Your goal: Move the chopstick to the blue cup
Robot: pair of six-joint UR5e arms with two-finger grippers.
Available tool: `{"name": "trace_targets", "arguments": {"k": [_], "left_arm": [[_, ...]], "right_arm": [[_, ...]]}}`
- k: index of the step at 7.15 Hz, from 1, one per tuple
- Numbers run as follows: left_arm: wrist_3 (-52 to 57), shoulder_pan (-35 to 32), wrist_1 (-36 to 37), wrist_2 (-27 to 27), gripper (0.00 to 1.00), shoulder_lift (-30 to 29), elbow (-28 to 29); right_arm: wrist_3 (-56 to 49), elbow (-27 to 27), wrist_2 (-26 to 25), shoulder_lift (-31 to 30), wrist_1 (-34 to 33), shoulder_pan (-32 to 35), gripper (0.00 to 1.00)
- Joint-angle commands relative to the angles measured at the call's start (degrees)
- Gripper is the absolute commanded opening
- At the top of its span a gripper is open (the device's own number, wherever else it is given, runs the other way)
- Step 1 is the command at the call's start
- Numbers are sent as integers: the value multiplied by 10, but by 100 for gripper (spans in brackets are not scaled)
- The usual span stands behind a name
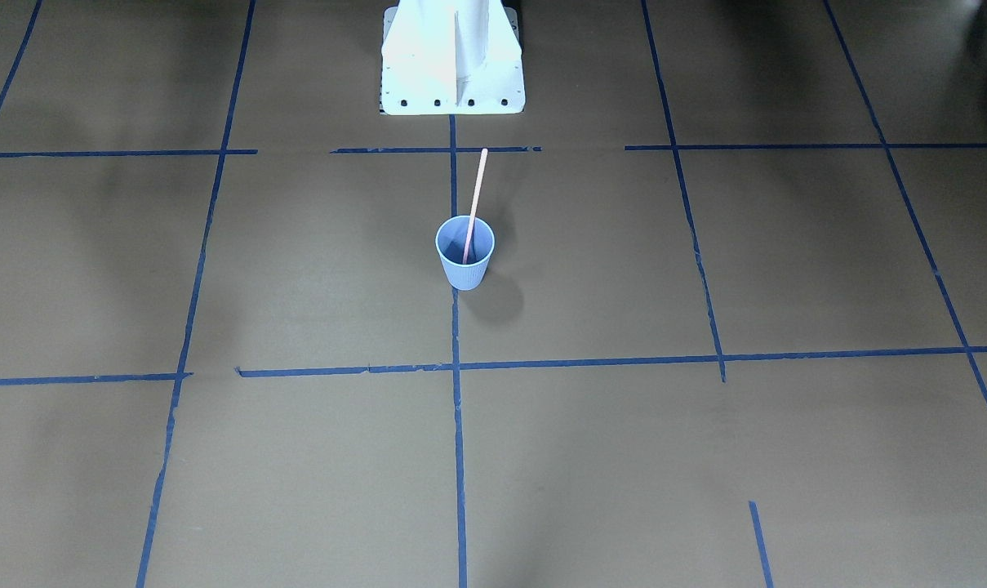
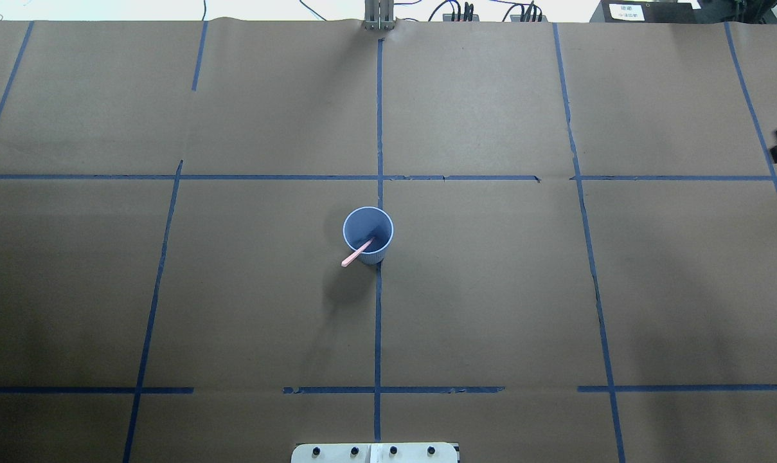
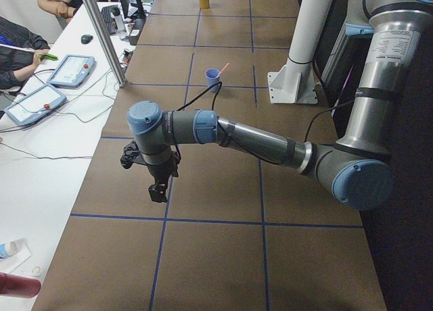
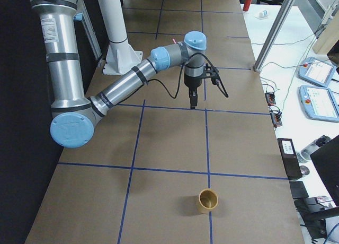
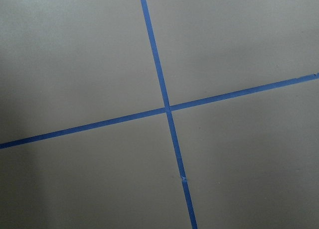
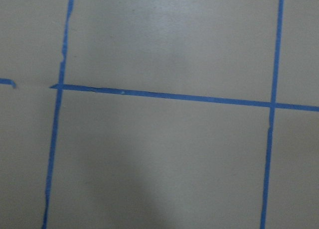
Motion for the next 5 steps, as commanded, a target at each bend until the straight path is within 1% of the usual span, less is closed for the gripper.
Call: {"name": "trace_targets", "arguments": {"k": [1,2,3,4,5], "left_arm": [[1,0,0,0,100,2,1],[1,-1,0,0,100,2,1],[1,-1,0,1,100,10,8],[3,-2,-1,0,100,11,50],[3,-3,-27,0,100,15,83]], "right_arm": [[-74,-108,67,-47,93,82,100],[-74,-124,66,-48,99,81,100],[-72,-128,68,-55,98,82,100],[-73,-132,68,-63,98,81,100],[-73,-143,68,-69,108,82,100]]}}
